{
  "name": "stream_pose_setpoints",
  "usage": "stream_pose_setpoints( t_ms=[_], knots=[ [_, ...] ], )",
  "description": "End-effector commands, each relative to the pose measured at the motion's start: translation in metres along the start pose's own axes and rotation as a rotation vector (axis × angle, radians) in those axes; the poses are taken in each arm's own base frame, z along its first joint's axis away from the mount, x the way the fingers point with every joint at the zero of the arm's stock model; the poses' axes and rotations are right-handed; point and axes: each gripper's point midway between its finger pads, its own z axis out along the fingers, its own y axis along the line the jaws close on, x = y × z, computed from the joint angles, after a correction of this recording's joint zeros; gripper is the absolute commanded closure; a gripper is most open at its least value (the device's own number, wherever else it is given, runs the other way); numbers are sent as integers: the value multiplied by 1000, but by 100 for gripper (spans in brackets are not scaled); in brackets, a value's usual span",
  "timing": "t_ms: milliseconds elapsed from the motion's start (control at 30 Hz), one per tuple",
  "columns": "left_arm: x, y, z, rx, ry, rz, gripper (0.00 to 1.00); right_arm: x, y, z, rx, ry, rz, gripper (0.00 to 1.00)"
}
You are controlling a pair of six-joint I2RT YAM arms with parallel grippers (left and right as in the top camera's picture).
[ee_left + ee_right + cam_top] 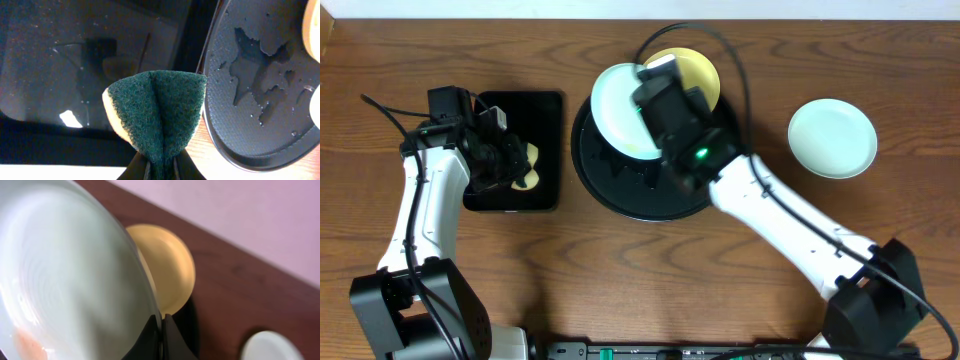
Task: Clean dirty plates on tray and stack at the side
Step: 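Carry the pale green plate right and stack it on the first plate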
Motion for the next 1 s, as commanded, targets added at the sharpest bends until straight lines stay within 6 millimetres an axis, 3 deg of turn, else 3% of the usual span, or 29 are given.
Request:
stream_pose_setpoints(
  t_ms=[0, 233, 533, 967],
  knots=[
    [-2, 3, -4, -23, -13, 18, 92, -16, -23, -18, 211, -58, -52, 99],
    [-1, 3, -3, -23, -9, 17, 92, -24, -19, -25, 352, -109, -75, 99],
    [1, 9, 3, -42, -10, 16, 92, -22, 6, -23, 328, -122, -128, 99],
    [1, 9, 3, -41, -12, 16, 92, -20, 6, -19, 304, -115, -112, 99]
  ],
)
